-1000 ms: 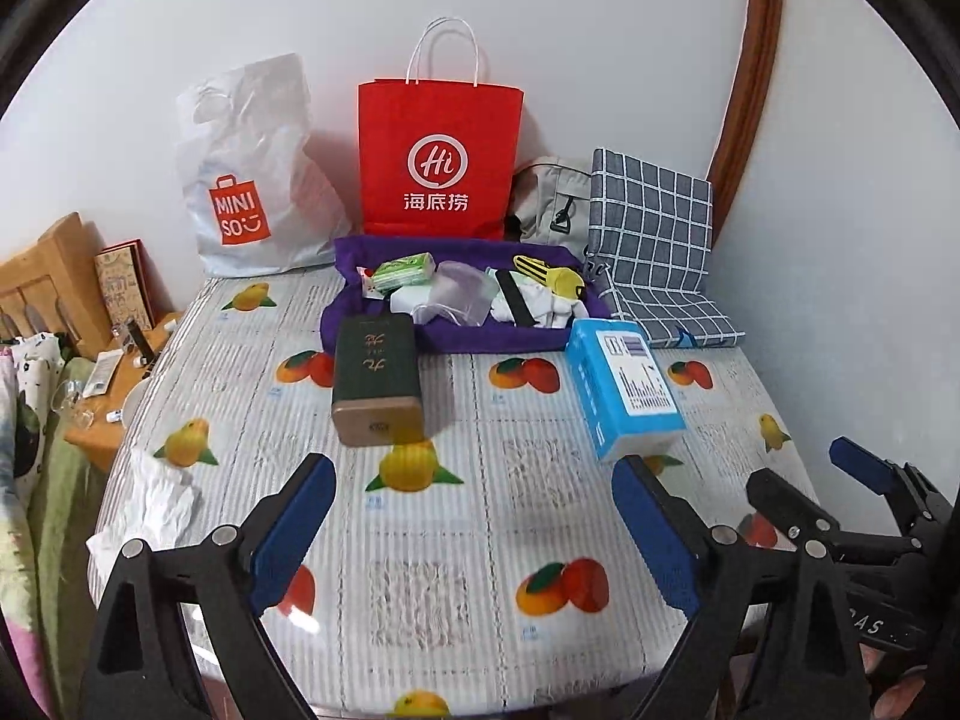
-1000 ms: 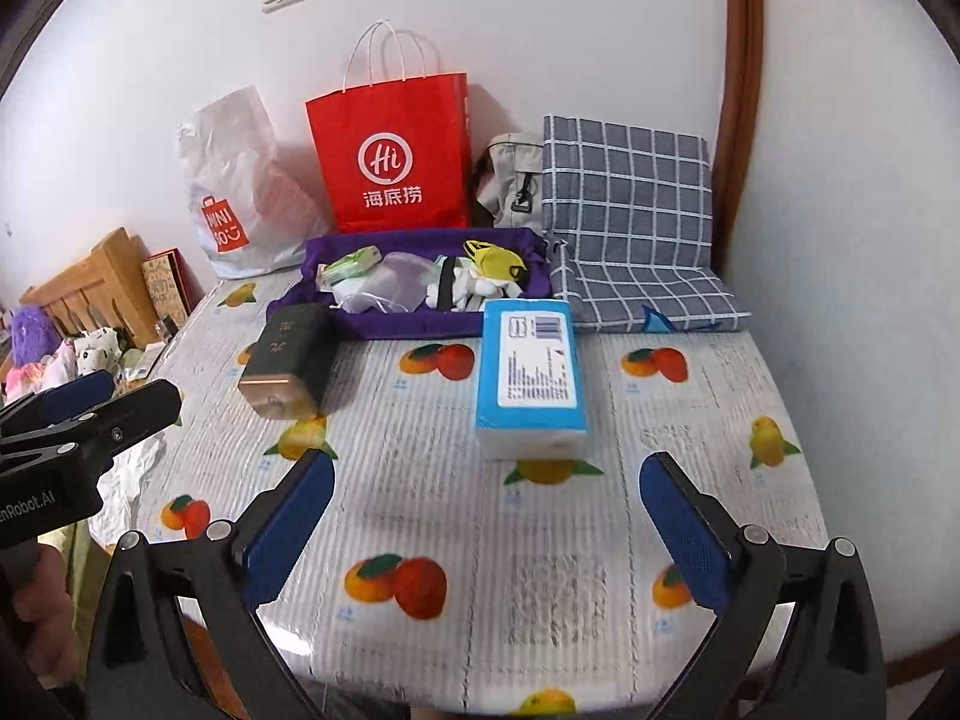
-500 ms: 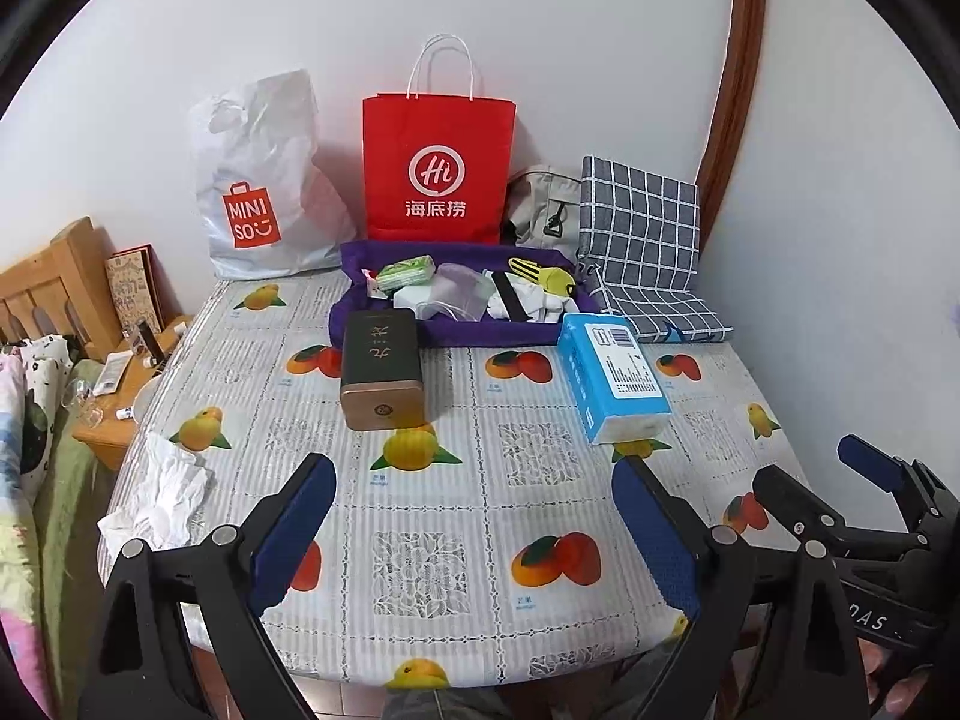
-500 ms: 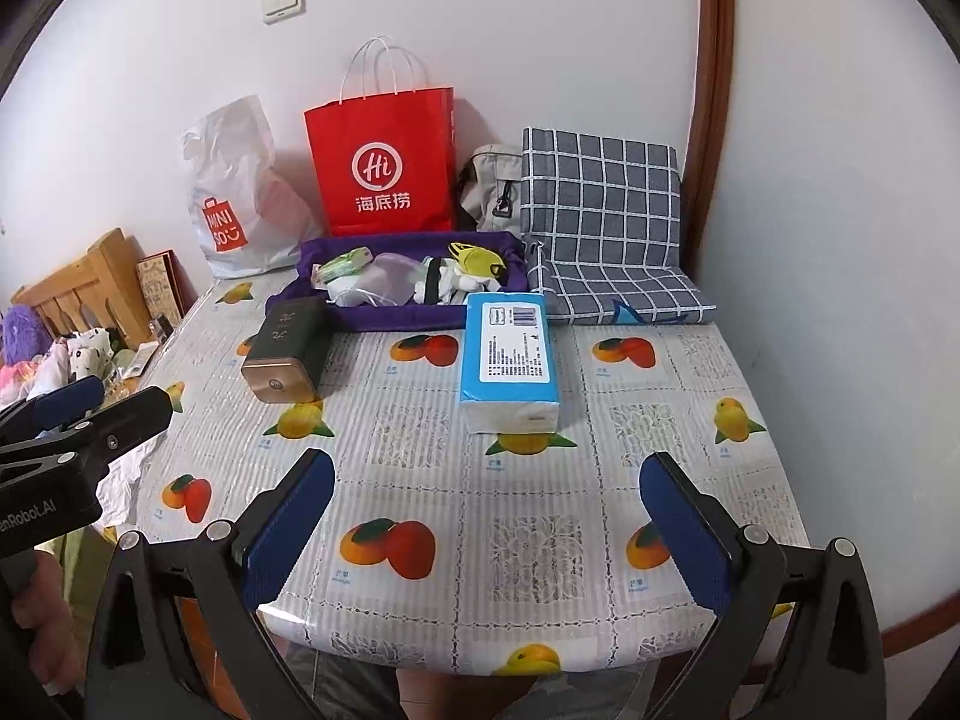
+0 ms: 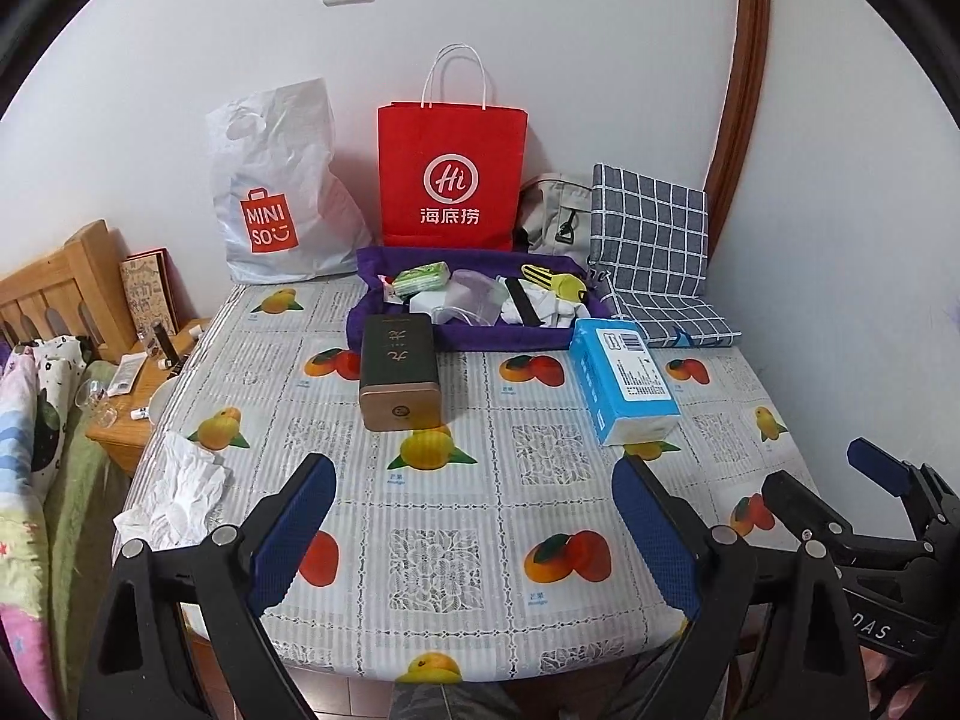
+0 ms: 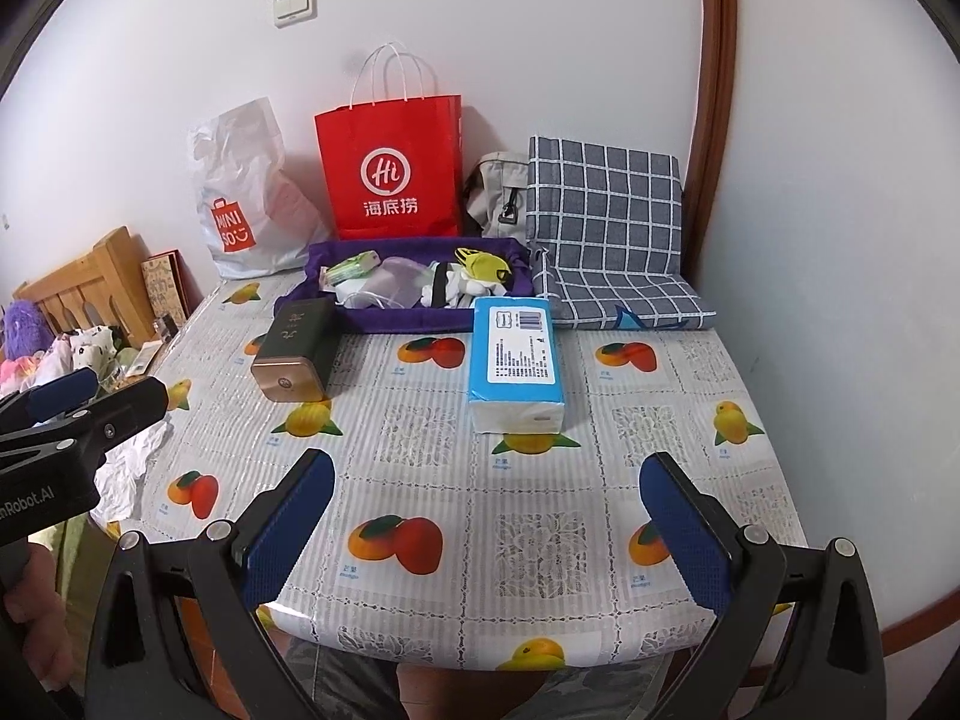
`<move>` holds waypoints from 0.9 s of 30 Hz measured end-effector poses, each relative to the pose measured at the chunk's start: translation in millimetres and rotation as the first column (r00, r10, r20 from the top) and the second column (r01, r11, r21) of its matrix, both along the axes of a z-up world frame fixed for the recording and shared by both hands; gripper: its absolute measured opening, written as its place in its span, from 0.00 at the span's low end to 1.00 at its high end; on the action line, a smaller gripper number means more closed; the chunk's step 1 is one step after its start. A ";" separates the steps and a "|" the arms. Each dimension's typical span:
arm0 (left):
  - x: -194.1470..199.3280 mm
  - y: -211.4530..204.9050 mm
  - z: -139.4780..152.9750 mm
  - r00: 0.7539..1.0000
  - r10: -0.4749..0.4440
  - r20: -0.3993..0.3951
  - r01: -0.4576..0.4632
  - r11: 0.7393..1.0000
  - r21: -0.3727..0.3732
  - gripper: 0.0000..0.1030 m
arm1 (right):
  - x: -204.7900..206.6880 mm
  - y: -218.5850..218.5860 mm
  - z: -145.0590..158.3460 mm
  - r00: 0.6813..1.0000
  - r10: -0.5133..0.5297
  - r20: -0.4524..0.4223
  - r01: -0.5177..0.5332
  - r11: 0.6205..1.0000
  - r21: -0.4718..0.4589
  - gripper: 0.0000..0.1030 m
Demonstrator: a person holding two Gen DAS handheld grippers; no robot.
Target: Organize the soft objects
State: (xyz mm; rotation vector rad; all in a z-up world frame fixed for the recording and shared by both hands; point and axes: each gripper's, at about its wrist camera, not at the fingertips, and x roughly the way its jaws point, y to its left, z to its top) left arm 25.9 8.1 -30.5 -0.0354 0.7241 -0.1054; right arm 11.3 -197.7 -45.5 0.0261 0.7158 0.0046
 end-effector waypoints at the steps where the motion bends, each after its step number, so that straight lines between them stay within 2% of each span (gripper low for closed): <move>1: -0.3 -0.2 0.1 1.000 0.001 -0.001 -0.001 1.000 0.002 0.91 | -0.3 0.2 0.4 1.000 0.000 0.001 0.000 1.000 -0.001 0.98; 27: -1.7 -4.1 0.8 1.000 0.006 0.003 -0.006 1.000 0.006 0.91 | -1.8 0.3 4.1 1.000 0.000 0.012 0.000 1.000 0.003 0.98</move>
